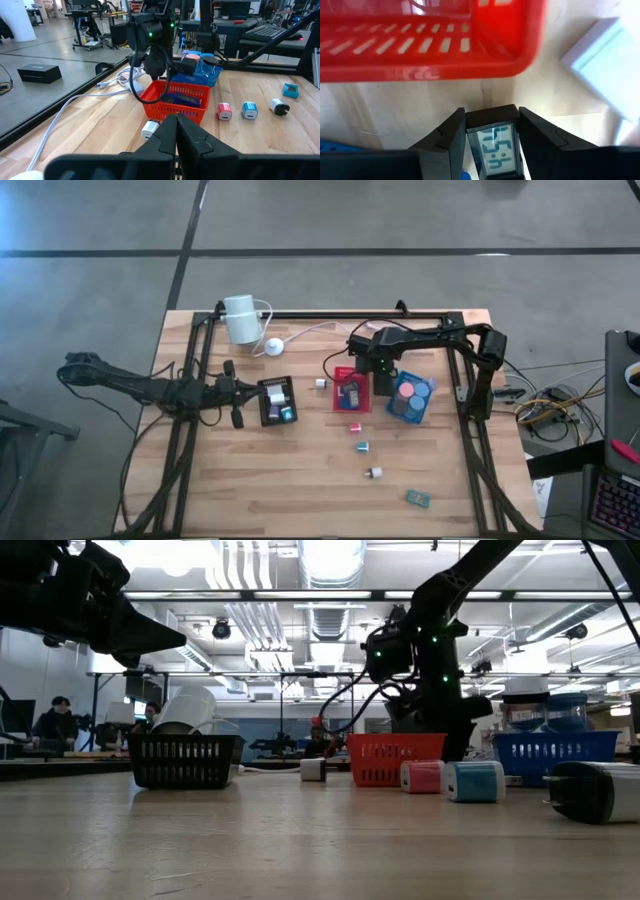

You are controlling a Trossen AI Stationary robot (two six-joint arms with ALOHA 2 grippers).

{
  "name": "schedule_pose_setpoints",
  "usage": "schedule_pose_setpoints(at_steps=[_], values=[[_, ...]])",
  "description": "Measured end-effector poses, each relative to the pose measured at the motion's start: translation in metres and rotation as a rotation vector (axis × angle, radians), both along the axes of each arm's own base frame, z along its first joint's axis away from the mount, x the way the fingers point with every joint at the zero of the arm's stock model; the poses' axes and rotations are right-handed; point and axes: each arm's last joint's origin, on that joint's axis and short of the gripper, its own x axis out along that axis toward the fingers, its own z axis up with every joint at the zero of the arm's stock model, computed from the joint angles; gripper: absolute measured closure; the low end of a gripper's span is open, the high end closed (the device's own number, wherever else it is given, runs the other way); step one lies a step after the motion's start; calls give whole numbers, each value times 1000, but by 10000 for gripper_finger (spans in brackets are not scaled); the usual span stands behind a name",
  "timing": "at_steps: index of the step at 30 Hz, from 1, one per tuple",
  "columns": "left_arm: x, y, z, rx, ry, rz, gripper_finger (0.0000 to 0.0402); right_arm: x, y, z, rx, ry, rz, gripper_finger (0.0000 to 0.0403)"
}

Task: Pick & Place Office items
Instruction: Put the black digital clock into the red bin

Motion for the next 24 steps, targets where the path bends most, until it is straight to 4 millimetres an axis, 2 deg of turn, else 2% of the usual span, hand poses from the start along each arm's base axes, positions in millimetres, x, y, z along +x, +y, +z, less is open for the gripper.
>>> schedule_pose_setpoints(at_steps=[8, 13, 19, 24], values=[[0, 0, 0, 0, 0, 1, 388, 13, -1, 27, -11, -27, 7, 263], [0, 0, 0, 0, 0, 3, 388, 25, 2, 52, -32, -107, 29, 263], [0, 0, 0, 0, 0, 3, 388, 30, 16, 98, 65, -386, 49, 263], [0, 0, 0, -1, 0, 3, 388, 15, 28, 138, 39, -602, 55, 262]])
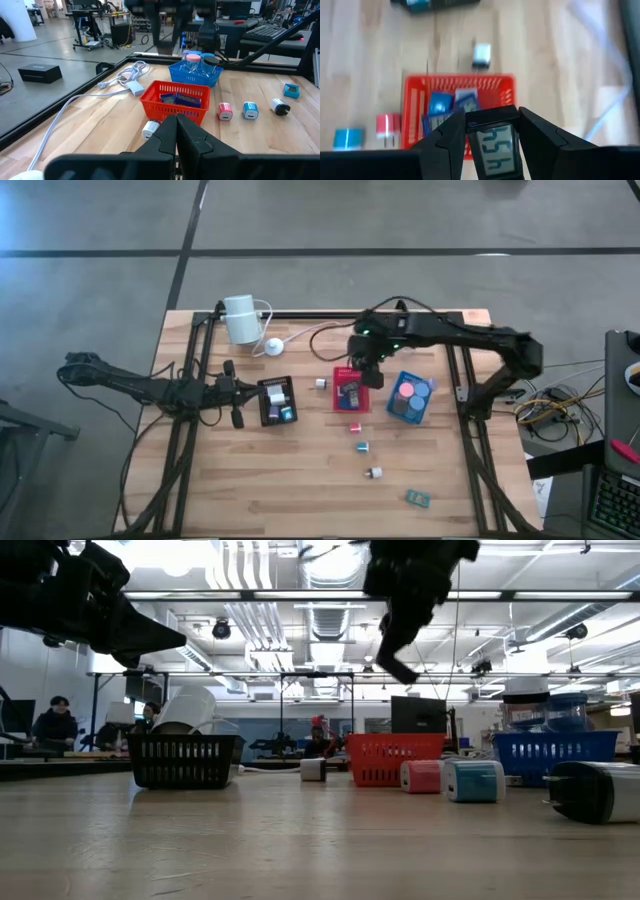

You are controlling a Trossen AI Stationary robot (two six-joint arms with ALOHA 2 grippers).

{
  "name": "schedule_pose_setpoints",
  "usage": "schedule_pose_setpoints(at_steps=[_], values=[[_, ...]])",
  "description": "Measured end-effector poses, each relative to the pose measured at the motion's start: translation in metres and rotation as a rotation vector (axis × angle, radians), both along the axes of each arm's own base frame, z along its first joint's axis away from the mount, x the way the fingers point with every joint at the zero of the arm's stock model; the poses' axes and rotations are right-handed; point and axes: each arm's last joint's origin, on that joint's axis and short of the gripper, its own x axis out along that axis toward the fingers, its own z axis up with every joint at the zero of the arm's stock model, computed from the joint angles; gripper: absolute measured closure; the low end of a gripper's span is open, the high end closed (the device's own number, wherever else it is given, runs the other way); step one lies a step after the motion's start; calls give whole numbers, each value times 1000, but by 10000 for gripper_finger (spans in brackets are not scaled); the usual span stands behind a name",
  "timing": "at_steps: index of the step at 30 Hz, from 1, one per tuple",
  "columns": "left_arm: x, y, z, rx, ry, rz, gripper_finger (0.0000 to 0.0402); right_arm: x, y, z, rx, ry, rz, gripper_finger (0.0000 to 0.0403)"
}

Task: Pick & Place Office items
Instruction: Put the black digital clock into the red bin

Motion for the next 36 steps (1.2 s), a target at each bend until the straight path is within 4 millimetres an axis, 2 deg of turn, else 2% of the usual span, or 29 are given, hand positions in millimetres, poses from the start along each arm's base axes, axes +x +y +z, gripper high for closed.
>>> schedule_pose_setpoints(at_steps=[7, 14, 19, 26, 36], values=[[0, 0, 0, -3, -1, 0, 388, -43, 17, 45, 27, -314, -18, 262], [0, 0, 0, -7, -2, -2, 388, -95, 43, 58, 44, -624, -5, 262], [0, 0, 0, -9, -2, -1, 388, -129, 61, 44, 82, -843, 63, 262], [0, 0, 0, -18, -4, 0, 388, -169, 70, 15, 88, -980, 59, 262], [0, 0, 0, -21, -5, 1, 388, -195, 75, -29, 82, -1134, 67, 262]])
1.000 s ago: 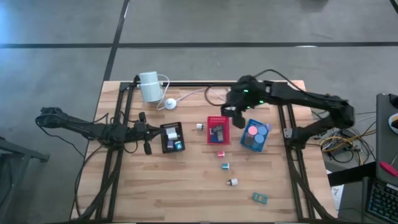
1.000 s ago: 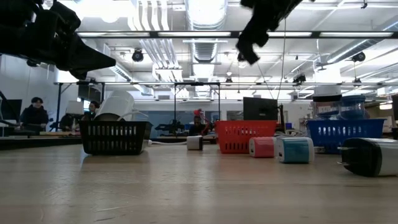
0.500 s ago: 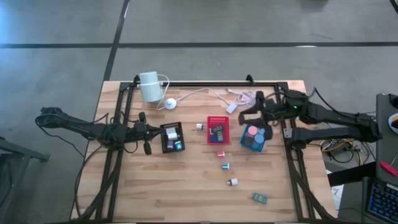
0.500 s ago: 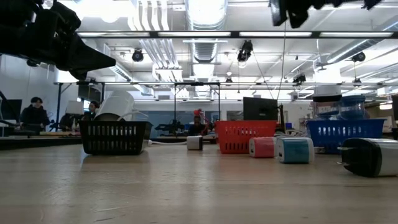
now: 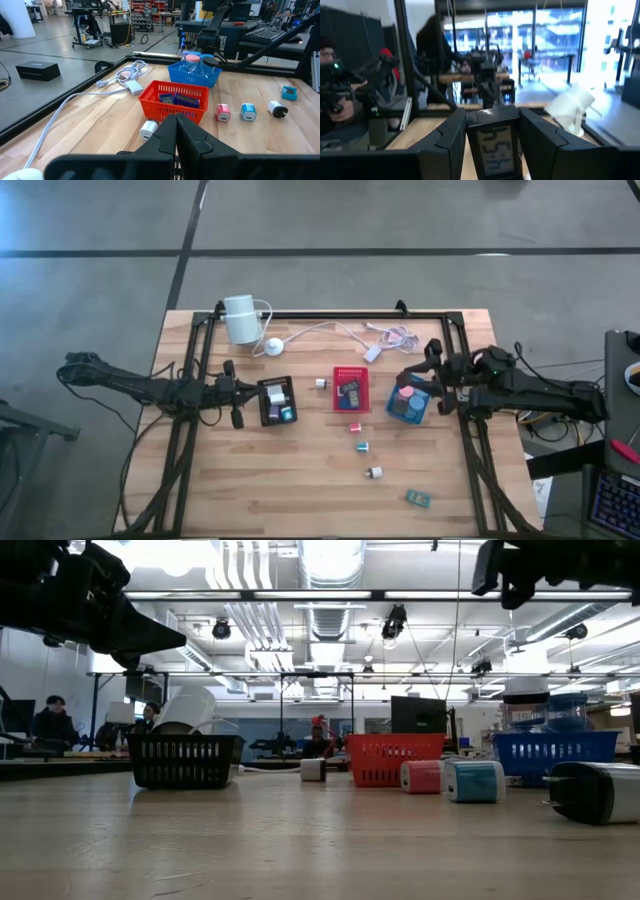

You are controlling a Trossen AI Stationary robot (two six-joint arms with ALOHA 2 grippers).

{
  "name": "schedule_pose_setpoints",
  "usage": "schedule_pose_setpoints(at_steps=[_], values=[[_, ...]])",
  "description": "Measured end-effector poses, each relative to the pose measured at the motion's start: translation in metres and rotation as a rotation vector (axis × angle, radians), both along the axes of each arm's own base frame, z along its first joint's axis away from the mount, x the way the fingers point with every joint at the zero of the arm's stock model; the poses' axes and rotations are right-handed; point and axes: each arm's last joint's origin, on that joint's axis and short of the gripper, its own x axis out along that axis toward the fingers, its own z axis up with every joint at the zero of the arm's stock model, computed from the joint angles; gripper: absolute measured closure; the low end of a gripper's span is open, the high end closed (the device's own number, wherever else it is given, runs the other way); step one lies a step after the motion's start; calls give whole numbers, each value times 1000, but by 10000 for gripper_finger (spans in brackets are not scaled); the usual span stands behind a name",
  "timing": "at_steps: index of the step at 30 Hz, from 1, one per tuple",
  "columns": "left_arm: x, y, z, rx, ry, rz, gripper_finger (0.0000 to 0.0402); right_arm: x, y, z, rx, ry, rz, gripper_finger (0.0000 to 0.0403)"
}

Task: Pick & Place Office items
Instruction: Put the black digital clock into the red bin

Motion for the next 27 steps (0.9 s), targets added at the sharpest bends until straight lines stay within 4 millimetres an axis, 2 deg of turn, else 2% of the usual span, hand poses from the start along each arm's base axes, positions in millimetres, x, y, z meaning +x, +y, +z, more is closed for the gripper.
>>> schedule_pose_setpoints(at_steps=[8, 27], values=[[0, 0, 0, 0, 1, 0, 388, -8, 2, -28, -18, -122, 1, 262], [0, 1, -1, 9, 7, 20, 388, -8, 1, -70, -55, -109, -34, 261]])
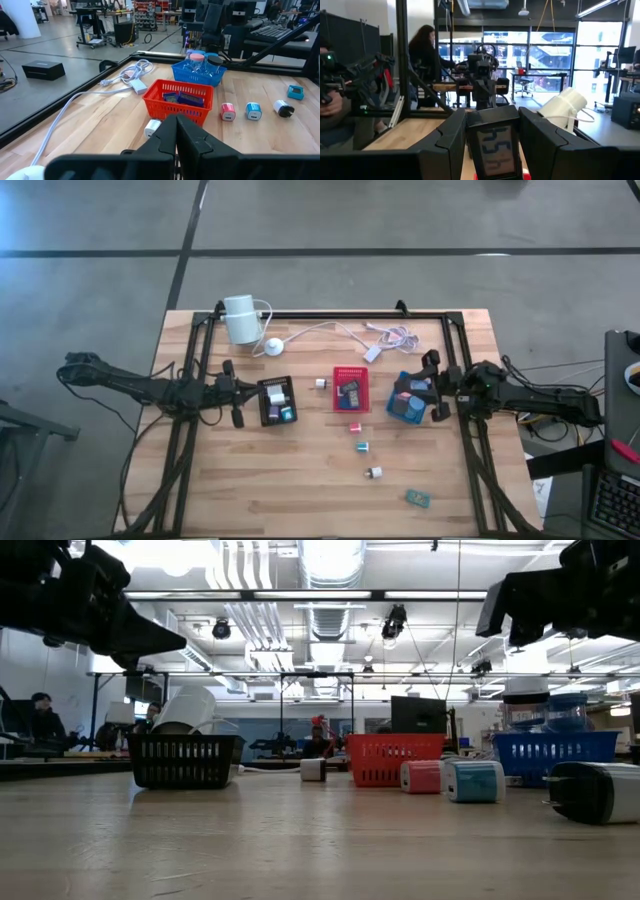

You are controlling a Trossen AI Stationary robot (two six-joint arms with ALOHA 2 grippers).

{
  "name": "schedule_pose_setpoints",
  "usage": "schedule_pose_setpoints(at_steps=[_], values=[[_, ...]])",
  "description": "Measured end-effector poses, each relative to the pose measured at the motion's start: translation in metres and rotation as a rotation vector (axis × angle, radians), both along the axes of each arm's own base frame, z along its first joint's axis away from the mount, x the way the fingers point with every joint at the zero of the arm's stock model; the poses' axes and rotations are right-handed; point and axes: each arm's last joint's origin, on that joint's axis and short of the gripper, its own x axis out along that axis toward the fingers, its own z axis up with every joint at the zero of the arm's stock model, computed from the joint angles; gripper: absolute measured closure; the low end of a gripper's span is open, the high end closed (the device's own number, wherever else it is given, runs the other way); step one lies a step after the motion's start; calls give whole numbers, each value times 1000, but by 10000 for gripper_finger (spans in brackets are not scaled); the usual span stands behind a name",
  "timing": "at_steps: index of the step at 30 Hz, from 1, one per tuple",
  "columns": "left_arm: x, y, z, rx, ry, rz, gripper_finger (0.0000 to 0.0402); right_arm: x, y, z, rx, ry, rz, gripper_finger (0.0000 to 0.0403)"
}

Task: Pick & Place Office items
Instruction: Put the black digital clock into the red bin

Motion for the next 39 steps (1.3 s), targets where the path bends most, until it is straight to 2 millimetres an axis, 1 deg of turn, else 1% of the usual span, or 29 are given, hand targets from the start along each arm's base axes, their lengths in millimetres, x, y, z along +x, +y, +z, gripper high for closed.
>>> schedule_pose_setpoints(at_steps=[8, 20, 24, 28, 31, 35, 39], values=[[-1, 1, -2, 12, 21, 43, 388, 0, 0, -1, -12, 13, -2, 261], [-1, 1, -2, 12, 20, 46, 388, 1, 0, -3, -8, 30, -2, 261], [0, 1, 0, 3, -5, 46, 388, 1, -2, 0, 47, 17, -54, 261], [0, 1, 1, 2, -8, 47, 388, 7, -4, 17, 67, 45, -69, 261], [0, 1, 1, 2, -10, 46, 388, 18, -7, 33, 99, 141, -100, 261], [0, 1, 1, 2, -10, 46, 388, 37, -12, 51, 130, 300, -127, 261], [0, 1, 1, 1, -10, 45, 388, 63, -17, 63, 152, 425, -132, 261]])
